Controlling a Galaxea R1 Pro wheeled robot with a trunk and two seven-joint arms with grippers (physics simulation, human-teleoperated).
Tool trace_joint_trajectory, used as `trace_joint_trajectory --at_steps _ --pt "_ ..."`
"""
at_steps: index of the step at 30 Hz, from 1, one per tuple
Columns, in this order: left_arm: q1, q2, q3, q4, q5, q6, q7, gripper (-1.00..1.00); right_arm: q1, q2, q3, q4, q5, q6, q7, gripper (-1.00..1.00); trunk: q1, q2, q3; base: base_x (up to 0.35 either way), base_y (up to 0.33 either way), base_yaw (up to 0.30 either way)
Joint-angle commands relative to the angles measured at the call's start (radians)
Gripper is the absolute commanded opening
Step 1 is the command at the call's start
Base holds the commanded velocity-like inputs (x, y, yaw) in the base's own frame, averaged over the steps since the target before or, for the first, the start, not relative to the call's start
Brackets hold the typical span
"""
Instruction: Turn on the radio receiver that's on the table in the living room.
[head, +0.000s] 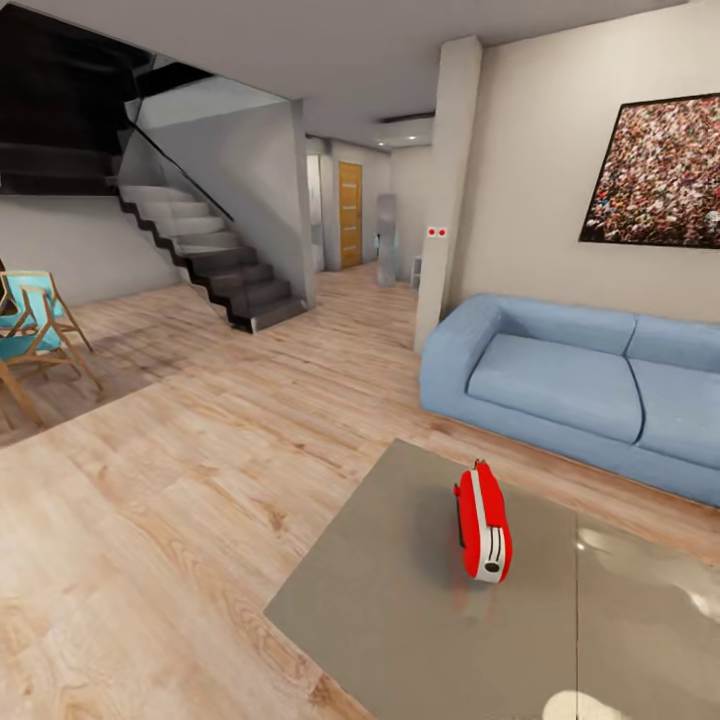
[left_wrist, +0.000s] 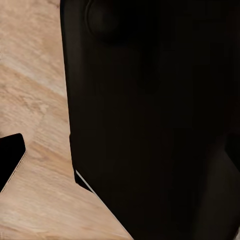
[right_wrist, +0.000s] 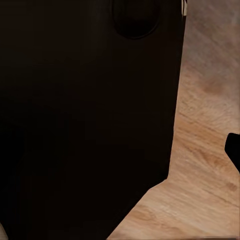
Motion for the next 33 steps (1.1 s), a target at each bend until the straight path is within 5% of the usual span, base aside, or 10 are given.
trace_joint_trajectory --at_steps 1,26,33 --pt "0.0 0.0 0.0 0.0 0.0 0.0 0.0 1.0 0.0 0.0 0.0 0.0 0.0 0.0 0.0 1.0 0.0 0.0 0.0 0.0 0.0 -0.282" --pt "0.0 -0.002 0.0 0.0 0.001 0.0 0.0 1.0 0.0 0.0 0.0 0.0 0.0 -0.001 -0.001 1.0 0.0 0.0 0.0 0.0 0.0 -0.28" --pt "0.0 0.0 0.0 0.0 0.001 0.0 0.0 1.0 0.0 0.0 -0.003 0.0 -0.001 0.003 -0.001 1.0 0.0 0.0 0.0 0.085 0.034 -0.063"
